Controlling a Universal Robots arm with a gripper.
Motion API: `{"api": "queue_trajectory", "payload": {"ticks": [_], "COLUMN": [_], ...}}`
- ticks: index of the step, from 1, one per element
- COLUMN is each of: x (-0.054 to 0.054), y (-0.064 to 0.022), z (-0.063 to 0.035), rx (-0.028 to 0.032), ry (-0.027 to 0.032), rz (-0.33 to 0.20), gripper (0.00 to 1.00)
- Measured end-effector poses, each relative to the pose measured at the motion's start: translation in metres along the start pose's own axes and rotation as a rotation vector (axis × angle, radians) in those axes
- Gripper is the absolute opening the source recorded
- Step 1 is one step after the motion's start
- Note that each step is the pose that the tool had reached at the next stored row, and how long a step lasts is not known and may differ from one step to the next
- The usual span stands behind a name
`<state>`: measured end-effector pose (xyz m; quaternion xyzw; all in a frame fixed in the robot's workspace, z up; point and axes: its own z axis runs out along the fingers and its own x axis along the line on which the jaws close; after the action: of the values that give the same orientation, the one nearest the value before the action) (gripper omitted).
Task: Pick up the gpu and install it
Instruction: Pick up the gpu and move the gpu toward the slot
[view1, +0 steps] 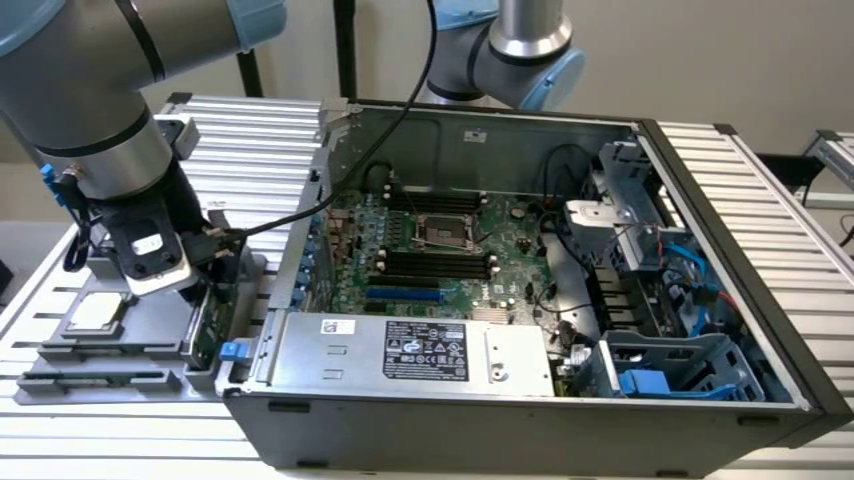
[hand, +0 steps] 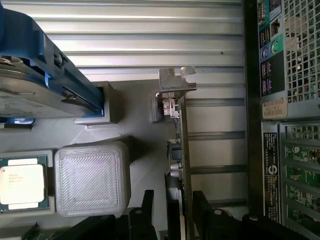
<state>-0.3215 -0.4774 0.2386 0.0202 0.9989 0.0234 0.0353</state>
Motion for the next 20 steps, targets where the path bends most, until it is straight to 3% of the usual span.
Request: {"api": "queue_trajectory", "payload": {"ticks": [3,4,11,12,20], "x": [0.0000,0.0000,-0.0001,-0.0004,-0.0025], "y": [0.0000,0.0000,0.0001,0.0001,0.0001], "z": [0.0000,0.0000,-0.0001,-0.0001,0.0002], "rx": [0.0000,0.0000,0.0002,0.0001,-0.0002], "ry": [0.0000,0.0000,0.0004,0.0002,0.0002], "rz": [0.000,0.000,0.000,0.000,-0.003], "gripper": [0.42,0.35,0.33,0.27,0.27]}}
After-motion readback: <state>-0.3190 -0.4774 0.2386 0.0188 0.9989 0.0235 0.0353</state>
